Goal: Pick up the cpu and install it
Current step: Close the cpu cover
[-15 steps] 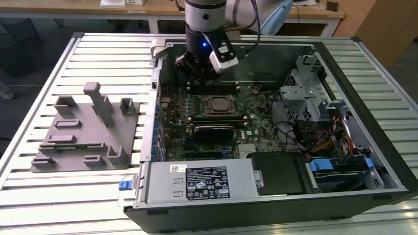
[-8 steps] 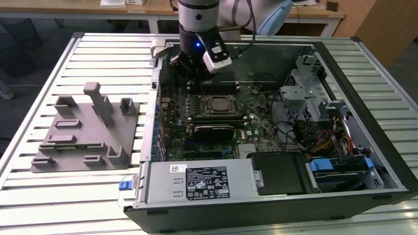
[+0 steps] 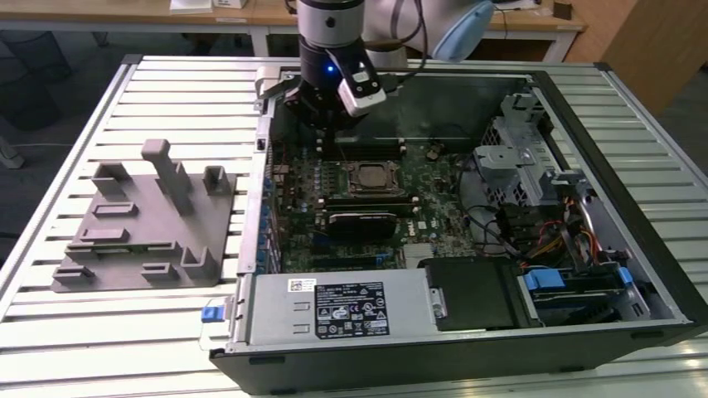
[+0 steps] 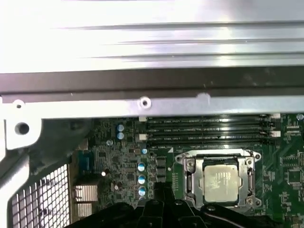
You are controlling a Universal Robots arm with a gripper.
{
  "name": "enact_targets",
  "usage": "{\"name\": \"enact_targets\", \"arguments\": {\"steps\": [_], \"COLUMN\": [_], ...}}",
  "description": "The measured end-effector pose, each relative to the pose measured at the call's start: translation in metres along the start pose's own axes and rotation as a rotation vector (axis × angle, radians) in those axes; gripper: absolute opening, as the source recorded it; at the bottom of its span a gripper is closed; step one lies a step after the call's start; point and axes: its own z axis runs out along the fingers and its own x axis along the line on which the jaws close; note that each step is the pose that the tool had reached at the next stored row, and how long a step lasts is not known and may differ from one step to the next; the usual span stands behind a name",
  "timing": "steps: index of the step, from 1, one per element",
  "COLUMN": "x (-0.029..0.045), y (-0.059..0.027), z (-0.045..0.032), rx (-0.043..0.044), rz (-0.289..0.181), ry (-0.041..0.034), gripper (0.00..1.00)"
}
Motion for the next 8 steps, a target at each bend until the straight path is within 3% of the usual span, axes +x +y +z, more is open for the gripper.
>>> {"name": "enact_targets", "arguments": {"steps": [8], "x": [0.0045], "y": [0.0105], "z": [0.0018], "rx": [-0.0010], "rz": [-0.010], "ry": [0.0000], "gripper": [0.11]}}
